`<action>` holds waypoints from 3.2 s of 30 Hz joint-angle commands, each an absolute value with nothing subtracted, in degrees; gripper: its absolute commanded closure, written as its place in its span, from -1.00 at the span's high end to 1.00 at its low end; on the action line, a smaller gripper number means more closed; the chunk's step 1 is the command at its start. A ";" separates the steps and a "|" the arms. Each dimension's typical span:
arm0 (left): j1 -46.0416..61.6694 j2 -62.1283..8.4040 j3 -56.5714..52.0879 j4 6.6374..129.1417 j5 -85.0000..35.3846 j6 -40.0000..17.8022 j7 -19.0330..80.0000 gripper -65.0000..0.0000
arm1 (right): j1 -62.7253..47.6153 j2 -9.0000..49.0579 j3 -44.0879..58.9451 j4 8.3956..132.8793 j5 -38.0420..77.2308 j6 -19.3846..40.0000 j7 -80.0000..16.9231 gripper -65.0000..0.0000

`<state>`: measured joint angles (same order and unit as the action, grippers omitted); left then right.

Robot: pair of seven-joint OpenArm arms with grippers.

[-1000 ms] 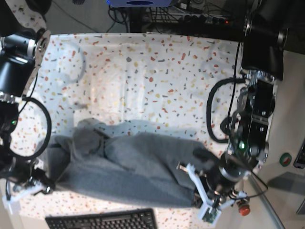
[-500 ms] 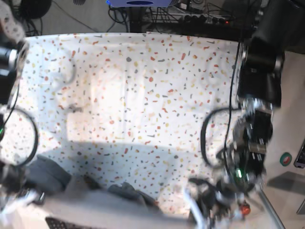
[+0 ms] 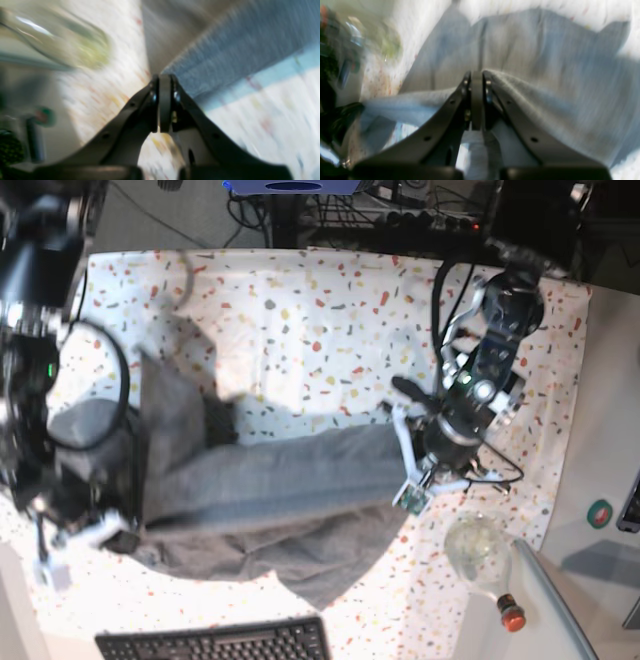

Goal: Layout the t-shirt on the table in an organized manner, then fold the t-shirt properly
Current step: 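Lift the shirt with both grippers and swing it over the table, then lower the shirt and stretch it between both grippers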

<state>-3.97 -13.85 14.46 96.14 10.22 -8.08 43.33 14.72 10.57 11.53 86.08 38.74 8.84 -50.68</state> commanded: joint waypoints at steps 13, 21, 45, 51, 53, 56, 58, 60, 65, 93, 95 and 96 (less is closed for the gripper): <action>-1.89 -12.62 13.85 82.51 16.22 -7.96 39.96 -1.00 | 18.15 9.19 10.07 64.48 35.12 8.48 -47.69 -0.27; 0.40 -15.69 13.76 82.07 16.04 -7.96 39.78 -1.00 | -4.18 0.13 24.04 91.91 37.85 8.48 -48.75 -0.05; 3.38 -17.19 13.67 88.48 15.96 -7.96 39.87 -1.00 | 8.13 4.44 14.37 68.53 37.85 0.48 -29.76 0.09; 1.36 -16.31 13.67 88.57 15.87 -7.96 39.87 -1.00 | 21.58 8.04 14.37 56.92 37.76 -1.89 -35.74 0.08; 0.66 -15.87 13.67 88.57 15.87 -7.96 39.96 -1.00 | 22.46 8.66 14.37 56.66 38.02 -4.70 -39.16 0.08; 0.31 -15.87 13.67 88.57 15.87 -7.96 40.04 -1.00 | 17.01 8.31 14.90 68.53 38.20 -6.02 -45.93 0.07; 0.57 -15.87 13.67 88.66 15.87 -8.04 40.04 -1.00 | 9.89 6.90 14.55 78.55 38.02 -6.55 -45.67 0.07; 0.75 -15.87 13.67 88.66 15.87 -8.22 40.04 -1.00 | 4.70 5.14 14.99 83.21 37.49 -10.68 -43.47 0.07; 2.07 -16.22 13.67 88.66 15.87 -8.22 40.04 -1.00 | 0.75 5.14 14.81 78.02 37.41 -15.69 -35.82 0.09; -1.01 -21.23 13.58 93.76 16.31 -8.22 40.13 -1.00 | -2.33 11.12 14.90 101.85 37.67 -17.98 -47.08 -1.00; -4.09 -20.88 13.58 91.38 15.78 -8.22 40.13 -1.00 | 5.41 12.88 14.55 100.09 37.49 -21.23 -52.53 -1.00; -5.93 -19.91 13.58 89.63 15.78 -8.22 40.13 -1.00 | 9.19 13.67 14.46 97.10 37.49 -22.55 -54.64 -1.00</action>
